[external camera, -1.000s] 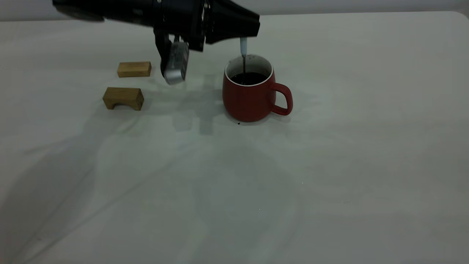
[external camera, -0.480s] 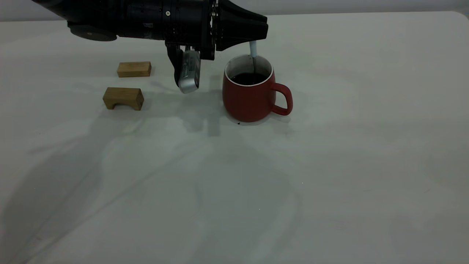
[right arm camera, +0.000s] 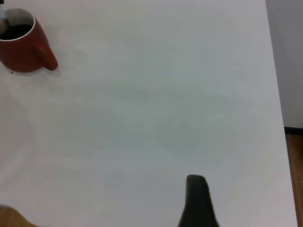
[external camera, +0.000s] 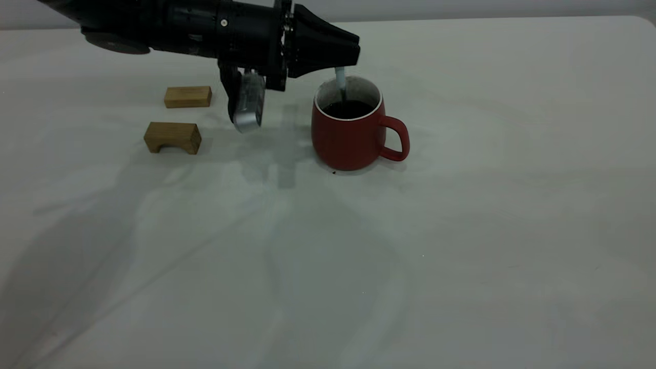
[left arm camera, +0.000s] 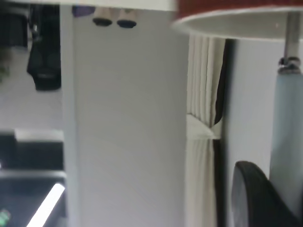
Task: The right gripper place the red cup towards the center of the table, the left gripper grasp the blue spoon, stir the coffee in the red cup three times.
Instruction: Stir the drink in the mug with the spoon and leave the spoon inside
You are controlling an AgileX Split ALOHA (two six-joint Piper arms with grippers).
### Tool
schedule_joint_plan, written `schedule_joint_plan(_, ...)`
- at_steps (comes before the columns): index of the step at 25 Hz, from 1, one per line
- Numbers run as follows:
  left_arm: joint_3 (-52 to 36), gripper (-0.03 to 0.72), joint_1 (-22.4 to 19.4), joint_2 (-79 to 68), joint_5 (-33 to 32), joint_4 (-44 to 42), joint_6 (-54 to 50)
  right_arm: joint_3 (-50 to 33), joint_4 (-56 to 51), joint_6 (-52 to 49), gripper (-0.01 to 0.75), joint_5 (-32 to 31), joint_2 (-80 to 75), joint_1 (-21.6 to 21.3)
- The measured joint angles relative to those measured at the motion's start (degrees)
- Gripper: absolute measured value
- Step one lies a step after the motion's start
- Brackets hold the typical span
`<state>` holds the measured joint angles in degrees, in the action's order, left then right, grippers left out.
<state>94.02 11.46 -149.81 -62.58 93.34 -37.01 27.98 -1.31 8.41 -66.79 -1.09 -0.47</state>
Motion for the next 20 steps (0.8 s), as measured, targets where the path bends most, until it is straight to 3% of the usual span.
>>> schedule_joint_plan(3,0.0,0.136,-0.1,0.0,1.0,1.5,8.6,0.0,0.0,0.0,0.591,0.0,0.0,0.0)
schedule_joint_plan(7,0.0,0.132,0.0,0.0,-1.0,1.6,11.2,0.0,0.0,0.0,0.591,0.0,0.0,0.0)
schedule_joint_plan(16,0.0,0.128,0.5,0.0,-2.9,1.7,-9.0,0.0,0.0,0.0,0.591,0.0,0.0,0.0)
schedule_joint_plan(20,0.0,0.127,-0.3,0.0,-3.0,-1.1,-11.2,0.0,0.0,0.0,0.591,0.0,0.0,0.0)
